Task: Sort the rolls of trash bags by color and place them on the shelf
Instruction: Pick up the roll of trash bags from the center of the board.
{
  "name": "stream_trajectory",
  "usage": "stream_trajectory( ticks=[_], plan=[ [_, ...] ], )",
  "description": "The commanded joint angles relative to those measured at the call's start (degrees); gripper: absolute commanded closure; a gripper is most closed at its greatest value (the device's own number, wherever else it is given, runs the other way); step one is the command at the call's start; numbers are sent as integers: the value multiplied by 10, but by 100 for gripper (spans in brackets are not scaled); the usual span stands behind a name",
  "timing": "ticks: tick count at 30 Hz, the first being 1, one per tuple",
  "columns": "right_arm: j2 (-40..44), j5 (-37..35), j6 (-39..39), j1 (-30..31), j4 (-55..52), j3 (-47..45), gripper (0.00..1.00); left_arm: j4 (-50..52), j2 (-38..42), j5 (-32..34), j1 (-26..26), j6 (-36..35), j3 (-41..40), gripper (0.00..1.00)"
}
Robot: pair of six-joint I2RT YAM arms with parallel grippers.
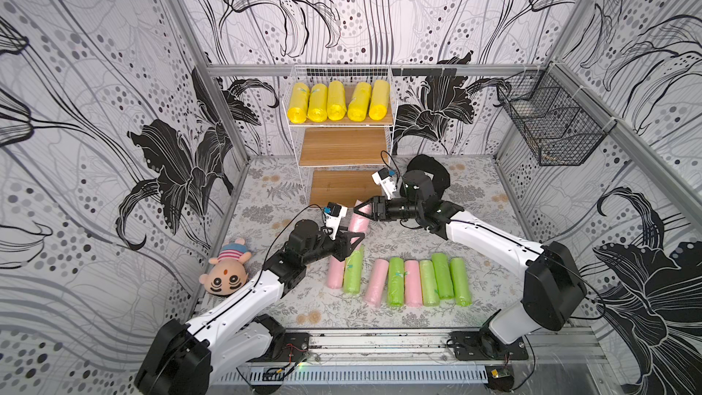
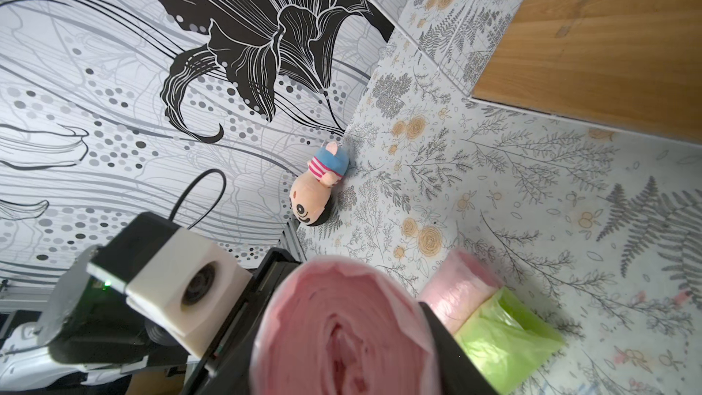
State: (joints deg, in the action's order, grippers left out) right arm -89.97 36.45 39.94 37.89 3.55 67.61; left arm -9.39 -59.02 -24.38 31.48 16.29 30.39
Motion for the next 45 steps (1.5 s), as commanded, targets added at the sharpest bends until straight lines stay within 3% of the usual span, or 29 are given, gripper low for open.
stream_trajectory(
  ticks=[1,3,9,11,14,19,21,25,31,37,42,44,45],
  plan=[
    [-1,12,22,0,24,3,58,-37,-4,24,2,-5,25,73],
    [2,4,46,-10,34,-3,64,-39,-4,31,2,-1,26,67],
    [22,-28,154,-40,133,-40,69,-48,8,52,2,45,37,29],
    [32,-46,196,-47,174,-54,69,-72,15,57,0,87,34,17],
    [43,-70,240,-50,226,-65,69,-160,10,39,-13,182,18,10],
    [51,-94,296,-50,293,-75,69,-319,-31,16,-51,386,-14,9],
    [50,-91,311,-50,304,-72,69,-341,-44,19,-57,425,-21,9],
    [48,-81,326,-50,311,-63,69,-348,-37,67,-65,440,-45,9],
    [23,-78,377,-51,372,-64,70,-466,-85,8,-64,498,-35,11],
    [9,-70,410,-49,405,-65,71,-557,-138,12,-65,544,-30,24],
    [10,-65,408,-50,400,-66,71,-573,-163,3,-65,548,-9,38],
    [11,-63,410,-50,402,-69,71,-575,-166,5,-66,550,-8,35],
    [13,-62,410,-51,401,-70,72,-578,-167,7,-67,552,-9,30]
  ],
)
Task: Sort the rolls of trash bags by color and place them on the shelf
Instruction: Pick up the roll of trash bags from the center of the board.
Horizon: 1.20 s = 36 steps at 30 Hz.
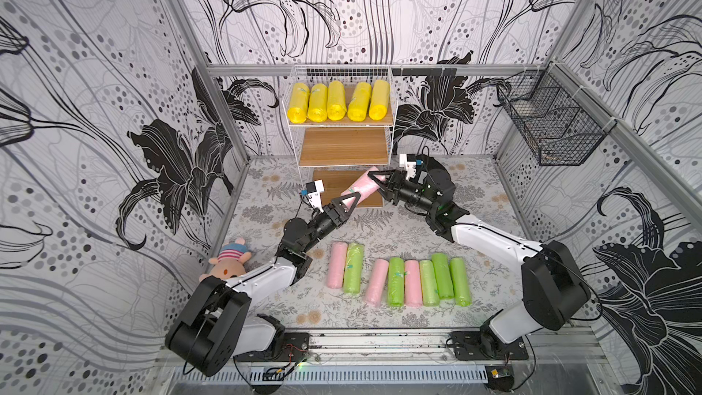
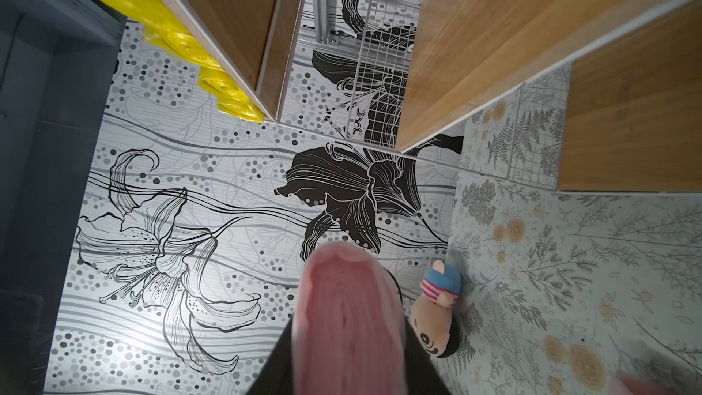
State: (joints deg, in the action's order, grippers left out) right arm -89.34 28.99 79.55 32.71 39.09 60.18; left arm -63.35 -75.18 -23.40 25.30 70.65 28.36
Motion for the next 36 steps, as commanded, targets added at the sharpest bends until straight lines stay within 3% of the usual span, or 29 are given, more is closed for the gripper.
stream_trajectory(
  ticks=[1,6,9,14,16,19,20,21,24,30,33,36],
  plan=[
    [7,12,13,1,46,2,72,-39,-6,-1,-6,11,9,26],
    [9,12,11,1,42,2,72,-43,5,-14,-13,6,5,25],
    [7,15,10,1,39,7,72,-45,12,-15,-19,7,-2,32],
    [7,16,8,1,33,10,72,-36,13,-29,-21,8,5,52],
    [6,15,2,1,26,12,67,-38,15,-26,-21,8,5,63],
    [12,8,-26,-1,-10,15,48,-28,23,-16,-22,-5,8,94],
    [16,4,-37,0,-28,16,36,-18,29,-14,-22,-13,10,100],
    [23,-4,-50,-2,-45,16,21,-3,38,-6,-23,-25,12,100],
    [51,-39,-90,-10,-97,5,8,63,82,35,-30,-84,15,100],
    [98,-82,-168,-17,-181,0,6,350,184,207,-43,-297,83,100],
    [102,-85,-184,-16,-199,0,6,422,179,298,-43,-388,127,100],
    [100,-81,-186,-17,-199,-4,6,460,142,343,-46,-468,176,100]
  ],
)
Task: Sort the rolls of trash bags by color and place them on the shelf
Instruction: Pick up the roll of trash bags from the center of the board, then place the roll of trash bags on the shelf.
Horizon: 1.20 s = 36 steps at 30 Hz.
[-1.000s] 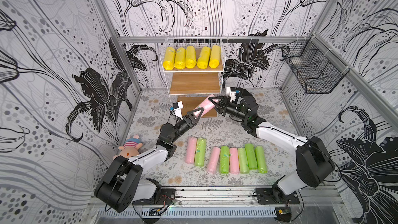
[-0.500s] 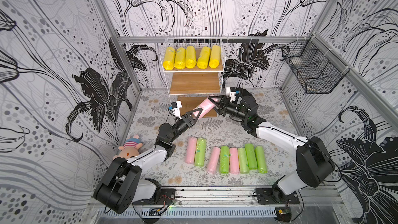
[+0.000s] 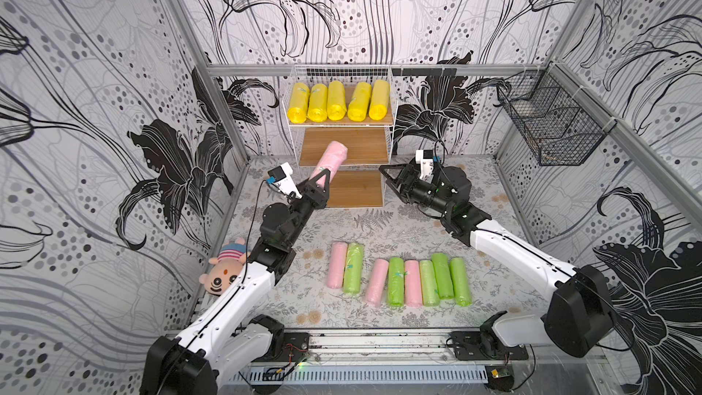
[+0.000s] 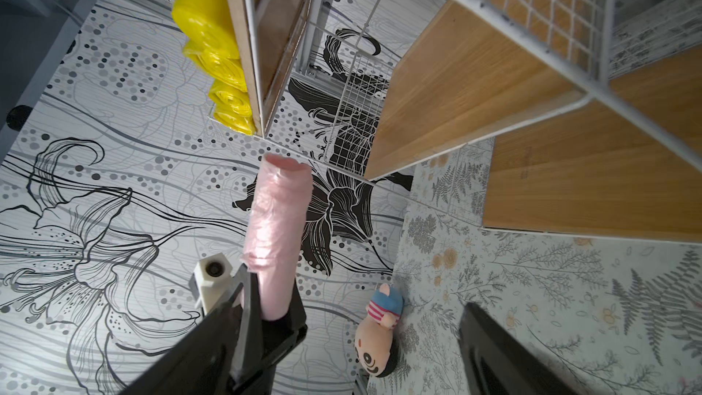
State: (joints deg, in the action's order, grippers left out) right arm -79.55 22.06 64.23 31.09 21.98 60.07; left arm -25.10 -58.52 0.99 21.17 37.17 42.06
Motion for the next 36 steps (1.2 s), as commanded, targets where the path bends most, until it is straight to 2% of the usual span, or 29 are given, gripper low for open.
stream_trajectory(
  ticks=[1,6,12,19,22,28,36],
  plan=[
    [1,-11,-32,0,-27,-4,6,87,-38,106,-6,-154,55,100],
    [7,-6,-34,0,-29,-9,6,105,-103,148,-20,-249,113,100],
    [22,-9,-45,-1,-40,-18,6,106,-170,166,-48,-323,160,100],
    [30,-7,-50,-3,-47,-28,7,83,-237,156,-69,-370,204,100],
    [34,-7,-52,-4,-49,-31,7,76,-267,172,-70,-383,222,87],
    [41,-7,-56,-6,-53,-33,7,47,-322,183,-70,-407,254,79],
    [52,-14,-59,-8,-59,-44,8,47,-369,218,-70,-435,277,55]
  ],
)
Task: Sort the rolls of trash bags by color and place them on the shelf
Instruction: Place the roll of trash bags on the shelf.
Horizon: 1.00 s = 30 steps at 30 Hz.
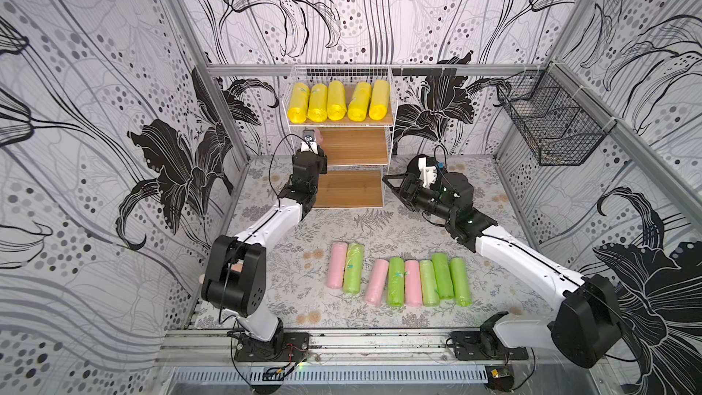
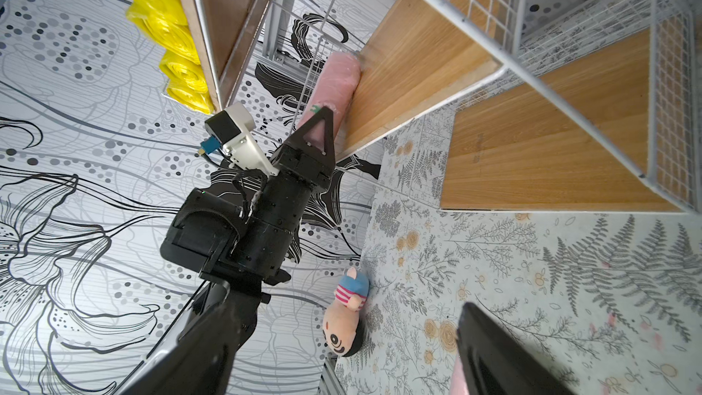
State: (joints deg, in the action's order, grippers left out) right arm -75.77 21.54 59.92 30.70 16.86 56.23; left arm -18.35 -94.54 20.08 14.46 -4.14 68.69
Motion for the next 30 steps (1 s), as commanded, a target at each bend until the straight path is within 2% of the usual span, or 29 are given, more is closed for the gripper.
stream_trajectory(
  ticks=[1,7,13,19,25,30],
  plan=[
    [16,-10,-16,-4,-8,-7,8,-21,-8,27,-3,-21,9,52],
    [15,-9,-16,-4,-9,-6,8,9,27,-7,-3,25,-7,28],
    [13,-8,-14,-5,-9,-7,9,39,85,-27,-3,80,-39,17],
    [15,-16,-39,-5,-42,0,9,87,172,-84,-4,159,-86,15],
    [14,-46,-140,3,-203,36,11,213,281,-162,-3,263,-135,19],
    [-36,-50,-219,59,-317,77,14,292,340,-252,1,338,-210,22]
  ],
)
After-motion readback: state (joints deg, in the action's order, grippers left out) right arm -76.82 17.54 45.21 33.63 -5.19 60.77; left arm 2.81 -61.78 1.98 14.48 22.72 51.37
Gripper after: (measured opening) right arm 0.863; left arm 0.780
